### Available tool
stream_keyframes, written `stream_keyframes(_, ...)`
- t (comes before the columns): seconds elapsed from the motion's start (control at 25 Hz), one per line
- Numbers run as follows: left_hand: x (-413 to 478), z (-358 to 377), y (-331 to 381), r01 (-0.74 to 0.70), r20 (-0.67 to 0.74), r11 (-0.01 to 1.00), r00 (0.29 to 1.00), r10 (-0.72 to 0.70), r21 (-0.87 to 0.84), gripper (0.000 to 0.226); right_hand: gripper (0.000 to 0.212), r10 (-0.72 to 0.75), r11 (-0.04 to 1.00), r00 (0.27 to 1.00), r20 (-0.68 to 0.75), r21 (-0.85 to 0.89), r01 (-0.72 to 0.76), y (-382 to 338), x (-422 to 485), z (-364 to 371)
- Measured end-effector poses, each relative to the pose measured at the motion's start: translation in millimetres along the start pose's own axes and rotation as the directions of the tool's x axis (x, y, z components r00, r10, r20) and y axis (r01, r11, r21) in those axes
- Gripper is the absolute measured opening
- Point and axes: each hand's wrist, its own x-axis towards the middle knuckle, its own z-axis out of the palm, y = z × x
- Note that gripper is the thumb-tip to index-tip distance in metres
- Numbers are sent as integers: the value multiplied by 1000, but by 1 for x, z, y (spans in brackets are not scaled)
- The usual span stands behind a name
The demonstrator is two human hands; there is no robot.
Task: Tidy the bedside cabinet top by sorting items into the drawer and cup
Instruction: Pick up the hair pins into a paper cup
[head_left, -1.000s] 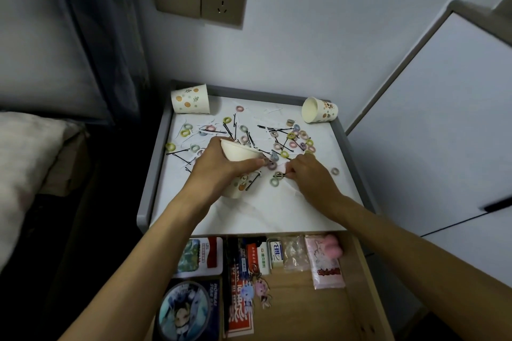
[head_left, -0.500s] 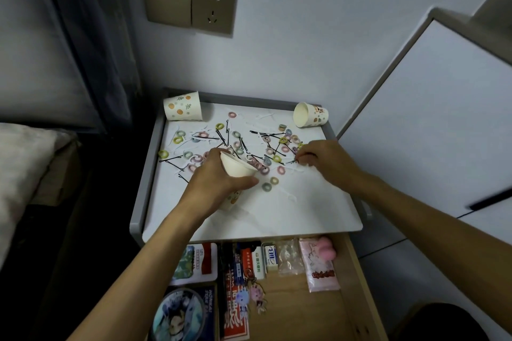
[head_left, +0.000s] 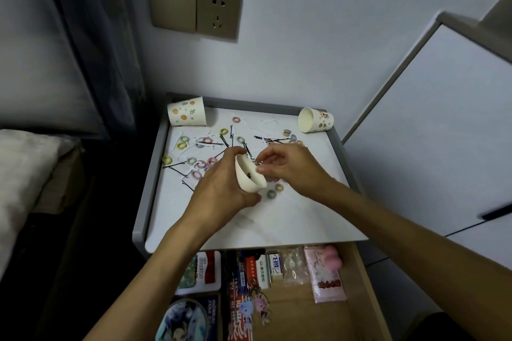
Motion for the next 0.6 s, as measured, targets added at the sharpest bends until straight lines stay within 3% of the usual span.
stream_keyframes(0.12, 0, 2, 3, -21, -50, 999, 998, 23, 47, 86, 10, 58, 979, 996, 61, 191, -68, 10, -3, 11)
stream_keyframes(0.2, 1, 2, 4, -17, -93, 999, 995, 21, 50, 86, 7, 49, 976, 996, 72, 209, -63, 22, 1, 4)
stream_keyframes(0.28, 2, 2, 3, -1, -119, 999, 993, 6, 41, 86, 7, 60, 998, 998, -35, -18, -60, 43, 17, -16)
stream_keyframes(0.4, 4, 3, 3, 7, -108, 999, 994, -3, 36, 85, 22, 117, 887, 972, -204, -419, -195, 83, 40, -58)
stream_keyframes(0.48, 4, 2, 2, 2, -90, 999, 996, 1, 40, 85, 27, 154, 828, 979, -131, -524, -200, 107, 49, -72)
stream_keyframes(0.6, 3, 1, 0, -15, -72, 999, 997, 18, 44, 84, 10, 178, 828, 972, -153, -511, -232, 126, 55, -74)
